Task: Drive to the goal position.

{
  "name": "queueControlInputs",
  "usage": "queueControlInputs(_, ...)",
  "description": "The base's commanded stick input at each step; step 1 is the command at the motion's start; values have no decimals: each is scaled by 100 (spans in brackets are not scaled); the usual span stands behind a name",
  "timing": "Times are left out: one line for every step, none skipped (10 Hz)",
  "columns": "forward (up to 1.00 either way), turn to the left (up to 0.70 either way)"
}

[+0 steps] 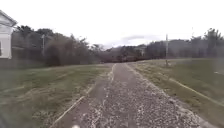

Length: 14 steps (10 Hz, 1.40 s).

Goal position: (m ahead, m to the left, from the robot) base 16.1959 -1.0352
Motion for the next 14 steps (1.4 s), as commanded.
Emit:
queueControlInputs(60,-15)
queueControlInputs(60,-15)
queueControlInputs(60,-5)
queueControlInputs(60,-1)
queueControlInputs(60,0)
queueControlInputs(60,0)
queueControlInputs(60,0)
queueControlInputs(60,-1)
queueControlInputs(60,-5)
queueControlInputs(60,-11)
queueControlInputs(60,-15)
queueControlInputs(60,-15)
queueControlInputs(60,-15)
queueControlInputs(60,-15)
